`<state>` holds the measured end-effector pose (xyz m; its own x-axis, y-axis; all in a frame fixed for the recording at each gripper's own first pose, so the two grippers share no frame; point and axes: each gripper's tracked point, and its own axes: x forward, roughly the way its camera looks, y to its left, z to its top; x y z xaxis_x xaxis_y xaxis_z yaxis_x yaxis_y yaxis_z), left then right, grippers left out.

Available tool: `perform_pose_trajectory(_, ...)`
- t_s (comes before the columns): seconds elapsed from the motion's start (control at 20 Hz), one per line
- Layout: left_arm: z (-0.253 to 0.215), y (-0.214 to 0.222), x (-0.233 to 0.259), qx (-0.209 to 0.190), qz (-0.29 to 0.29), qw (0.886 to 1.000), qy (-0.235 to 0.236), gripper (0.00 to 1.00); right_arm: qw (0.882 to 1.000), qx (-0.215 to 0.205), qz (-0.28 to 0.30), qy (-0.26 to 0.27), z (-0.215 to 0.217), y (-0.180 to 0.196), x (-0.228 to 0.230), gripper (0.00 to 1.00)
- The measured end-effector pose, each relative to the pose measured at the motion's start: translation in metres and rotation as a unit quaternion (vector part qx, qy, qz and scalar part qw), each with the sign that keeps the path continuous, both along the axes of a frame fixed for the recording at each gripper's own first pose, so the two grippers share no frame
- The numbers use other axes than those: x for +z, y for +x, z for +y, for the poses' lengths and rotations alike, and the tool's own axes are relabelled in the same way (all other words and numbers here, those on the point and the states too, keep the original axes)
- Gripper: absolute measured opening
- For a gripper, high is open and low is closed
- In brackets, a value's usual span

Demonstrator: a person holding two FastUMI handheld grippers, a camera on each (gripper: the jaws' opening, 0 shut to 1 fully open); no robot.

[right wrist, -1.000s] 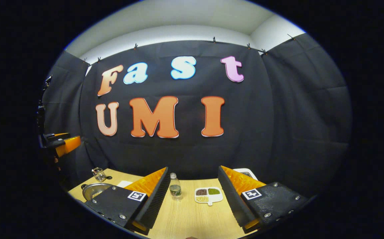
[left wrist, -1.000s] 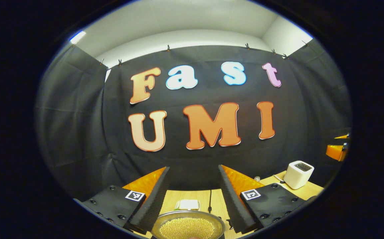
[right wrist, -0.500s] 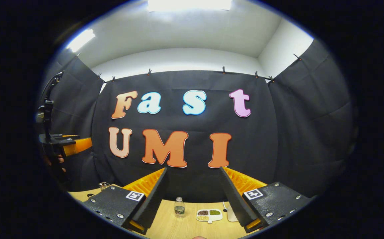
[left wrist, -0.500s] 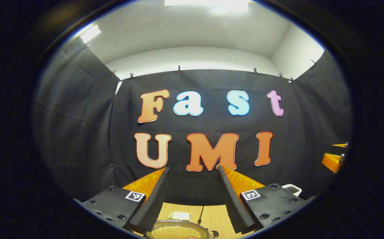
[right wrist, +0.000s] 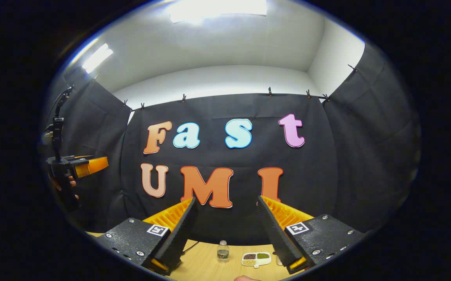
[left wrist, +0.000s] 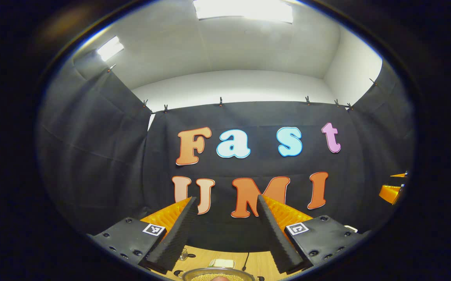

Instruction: First push the handle of the pot to place it horizontally, then grasp the pot with both hands and set it on the induction cooktop.

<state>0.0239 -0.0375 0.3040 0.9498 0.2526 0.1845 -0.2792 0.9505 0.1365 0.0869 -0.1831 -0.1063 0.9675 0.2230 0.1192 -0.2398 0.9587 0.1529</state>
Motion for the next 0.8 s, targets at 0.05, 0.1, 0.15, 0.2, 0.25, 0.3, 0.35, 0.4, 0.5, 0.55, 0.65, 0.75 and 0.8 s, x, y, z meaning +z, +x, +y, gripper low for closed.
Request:
perform_pose_trajectory(0.05,0.000,-0.003,0.004,-0.002,-0.005,1.000,0.001,0.97,1.000,-0.003,-0.005,-0.005,-0.004,-0.001,0.003,0.94)
perform_pose_trajectory(0.1,0.001,-0.003,0.009,-0.002,-0.007,1.000,0.005,0.96,1.000,-0.008,-0.008,-0.011,-0.008,0.000,0.006,0.94)
perform_pose_trajectory(0.15,0.006,-0.007,0.011,0.003,-0.006,1.000,0.009,0.97,1.000,-0.014,-0.010,-0.016,-0.012,0.001,0.009,0.94)
perform_pose_trajectory(0.2,0.009,-0.009,0.014,0.004,-0.009,1.000,0.012,0.97,1.000,-0.020,-0.011,-0.019,-0.017,0.003,0.011,0.94)
perform_pose_trajectory(0.25,0.008,-0.011,0.017,0.003,-0.012,1.000,0.011,0.97,0.999,-0.026,-0.011,-0.022,-0.025,0.008,0.013,0.97)
perform_pose_trajectory(0.3,0.009,-0.012,0.021,0.001,-0.016,1.000,0.010,0.97,0.999,-0.031,-0.013,-0.025,-0.032,0.011,0.016,0.95)
perform_pose_trajectory(0.35,0.009,-0.013,0.026,0.000,-0.019,1.000,0.009,0.97,0.999,-0.038,-0.015,-0.026,-0.038,0.012,0.021,0.97)
perform_pose_trajectory(0.4,0.011,-0.012,0.028,0.001,-0.020,1.000,0.012,0.97,0.999,-0.043,-0.016,-0.027,-0.044,0.014,0.023,0.97)
perform_pose_trajectory(0.5,0.019,-0.009,0.026,0.008,-0.009,1.000,0.020,0.97,0.998,-0.047,-0.017,-0.024,-0.052,0.015,0.029,0.92)
perform_pose_trajectory(0.55,0.015,-0.011,0.026,0.005,-0.007,1.000,0.018,0.97,0.999,-0.043,-0.018,-0.020,-0.053,0.015,0.031,0.92)
perform_pose_trajectory(0.65,0.016,-0.012,0.027,0.000,-0.006,1.000,0.008,0.97,0.999,-0.038,-0.017,-0.010,-0.057,0.017,0.035,0.95)
perform_pose_trajectory(0.75,0.018,-0.012,0.030,0.006,-0.008,1.000,0.009,0.96,0.999,-0.040,-0.018,-0.004,-0.063,0.019,0.040,0.95)
perform_pose_trajectory(0.8,0.020,-0.013,0.033,0.008,-0.011,1.000,0.011,0.97,0.999,-0.040,-0.020,-0.004,-0.066,0.019,0.043,0.95)
